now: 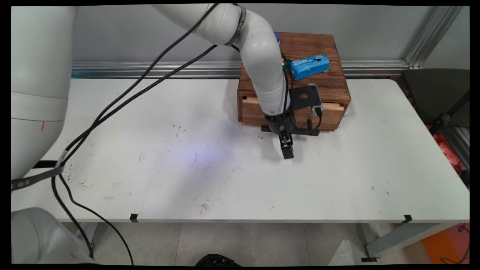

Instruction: Open the drawer

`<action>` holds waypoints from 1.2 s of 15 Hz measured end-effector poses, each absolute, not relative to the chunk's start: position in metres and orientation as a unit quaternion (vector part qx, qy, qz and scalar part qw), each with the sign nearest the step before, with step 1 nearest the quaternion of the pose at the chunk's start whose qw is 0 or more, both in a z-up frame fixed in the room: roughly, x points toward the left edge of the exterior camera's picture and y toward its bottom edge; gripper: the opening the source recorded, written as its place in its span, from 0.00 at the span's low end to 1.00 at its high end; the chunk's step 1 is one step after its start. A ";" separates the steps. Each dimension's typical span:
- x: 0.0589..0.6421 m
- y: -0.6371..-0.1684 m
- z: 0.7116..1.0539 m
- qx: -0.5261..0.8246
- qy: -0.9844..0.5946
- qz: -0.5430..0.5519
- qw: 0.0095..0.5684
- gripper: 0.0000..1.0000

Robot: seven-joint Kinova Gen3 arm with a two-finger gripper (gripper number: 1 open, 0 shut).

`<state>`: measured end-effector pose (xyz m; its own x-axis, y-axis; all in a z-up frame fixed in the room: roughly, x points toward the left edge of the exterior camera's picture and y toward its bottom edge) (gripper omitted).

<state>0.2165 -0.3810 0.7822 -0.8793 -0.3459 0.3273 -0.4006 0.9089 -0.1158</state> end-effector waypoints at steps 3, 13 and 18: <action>0.215 -0.368 0.783 0.185 -0.968 0.082 0.151 1.00; 0.212 -0.319 0.784 0.156 -0.974 0.055 0.152 1.00; 0.210 -0.290 0.785 0.142 -0.977 0.044 0.153 1.00</action>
